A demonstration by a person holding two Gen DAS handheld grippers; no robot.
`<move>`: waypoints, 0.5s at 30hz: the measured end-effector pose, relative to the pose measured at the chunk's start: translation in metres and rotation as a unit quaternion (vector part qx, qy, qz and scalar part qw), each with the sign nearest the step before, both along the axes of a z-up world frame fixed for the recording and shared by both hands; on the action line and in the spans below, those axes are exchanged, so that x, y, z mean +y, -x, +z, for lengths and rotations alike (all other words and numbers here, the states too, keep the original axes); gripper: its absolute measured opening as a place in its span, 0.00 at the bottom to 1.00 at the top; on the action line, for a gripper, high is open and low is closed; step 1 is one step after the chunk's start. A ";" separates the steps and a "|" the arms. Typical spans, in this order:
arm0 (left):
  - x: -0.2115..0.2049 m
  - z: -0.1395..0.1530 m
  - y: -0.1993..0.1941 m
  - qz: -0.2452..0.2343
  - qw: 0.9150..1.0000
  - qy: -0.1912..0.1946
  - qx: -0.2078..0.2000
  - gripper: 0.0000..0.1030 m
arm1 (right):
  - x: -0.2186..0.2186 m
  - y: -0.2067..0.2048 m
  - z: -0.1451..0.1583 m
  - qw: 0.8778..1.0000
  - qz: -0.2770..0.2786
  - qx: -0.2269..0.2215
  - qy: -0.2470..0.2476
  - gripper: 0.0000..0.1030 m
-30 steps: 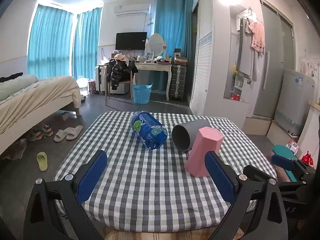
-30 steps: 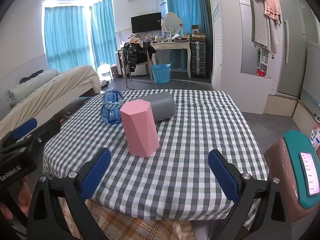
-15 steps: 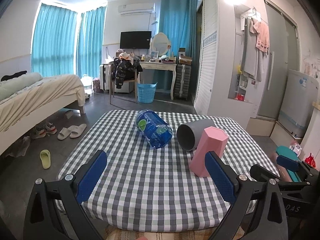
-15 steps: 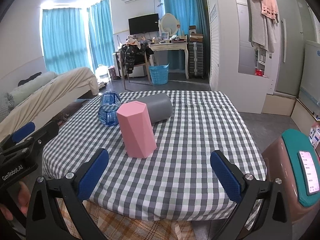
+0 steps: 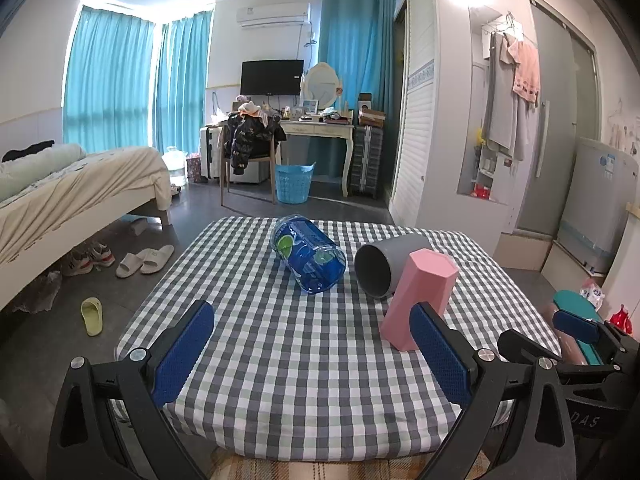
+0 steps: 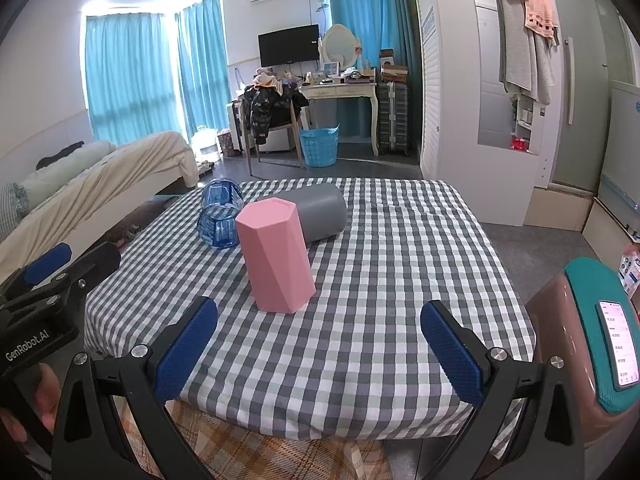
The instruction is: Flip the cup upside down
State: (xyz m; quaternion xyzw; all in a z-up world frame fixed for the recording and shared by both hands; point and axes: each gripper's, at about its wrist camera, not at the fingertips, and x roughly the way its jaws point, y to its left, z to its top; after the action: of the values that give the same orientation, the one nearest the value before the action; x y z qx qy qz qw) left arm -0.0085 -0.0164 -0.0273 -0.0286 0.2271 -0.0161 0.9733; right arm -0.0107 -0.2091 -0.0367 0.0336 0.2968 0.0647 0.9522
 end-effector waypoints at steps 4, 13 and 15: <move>0.000 0.000 0.000 0.000 1.000 -0.001 0.001 0.98 | 0.001 0.000 -0.001 1.000 0.001 0.001 0.001 0.99; 0.000 -0.002 0.000 0.002 1.000 -0.002 0.000 0.98 | 0.003 -0.002 -0.003 1.000 0.000 0.003 0.001 0.99; 0.000 -0.002 -0.001 0.002 1.000 -0.002 0.001 0.98 | 0.004 -0.002 -0.003 1.000 0.001 0.004 0.001 0.99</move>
State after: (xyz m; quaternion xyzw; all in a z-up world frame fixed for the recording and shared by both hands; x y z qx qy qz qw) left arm -0.0080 -0.0163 -0.0295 -0.0268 0.2278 -0.0137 0.9732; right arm -0.0087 -0.2053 -0.0401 0.0326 0.3010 0.0648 0.9509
